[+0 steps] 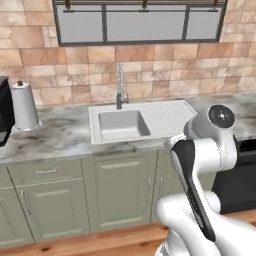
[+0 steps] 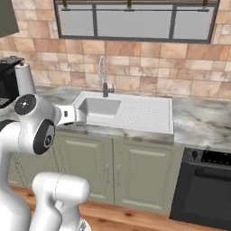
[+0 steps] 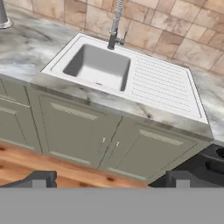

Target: Pick the canned food and boxed food from the counter and place them in the cabinets closest to them.

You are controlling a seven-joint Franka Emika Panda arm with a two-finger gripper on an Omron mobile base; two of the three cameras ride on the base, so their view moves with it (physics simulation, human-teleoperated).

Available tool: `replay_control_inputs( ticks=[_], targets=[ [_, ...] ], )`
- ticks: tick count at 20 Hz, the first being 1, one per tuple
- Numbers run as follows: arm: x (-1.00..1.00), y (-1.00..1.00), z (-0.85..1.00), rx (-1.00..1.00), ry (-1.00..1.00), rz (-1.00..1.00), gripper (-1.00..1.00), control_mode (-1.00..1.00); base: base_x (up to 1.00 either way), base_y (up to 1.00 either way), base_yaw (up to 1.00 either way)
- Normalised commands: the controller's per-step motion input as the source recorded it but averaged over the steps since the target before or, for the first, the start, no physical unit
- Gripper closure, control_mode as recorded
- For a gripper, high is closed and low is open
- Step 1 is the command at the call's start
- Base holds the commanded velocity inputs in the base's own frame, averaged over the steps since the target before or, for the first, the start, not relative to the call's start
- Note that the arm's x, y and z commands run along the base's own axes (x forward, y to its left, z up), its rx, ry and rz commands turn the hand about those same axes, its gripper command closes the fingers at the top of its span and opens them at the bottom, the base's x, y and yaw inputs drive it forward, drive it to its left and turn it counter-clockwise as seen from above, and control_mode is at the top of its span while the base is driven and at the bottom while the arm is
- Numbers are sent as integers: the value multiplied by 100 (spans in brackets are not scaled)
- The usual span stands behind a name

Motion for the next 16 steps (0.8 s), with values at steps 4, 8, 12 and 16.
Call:
replay_control_inputs(
  ticks=[4, 8, 12, 16],
  targets=[
    [0, 0, 0, 0, 0, 0, -100, 100, 0, -77, 0],
    [0, 0, 0, 0, 0, 0, -100, 100, 0, -77, 0],
    [0, 0, 0, 0, 0, 0, -100, 100, 0, -77, 0],
    [0, 0, 0, 0, 0, 0, -100, 100, 0, -75, 0]
  ],
)
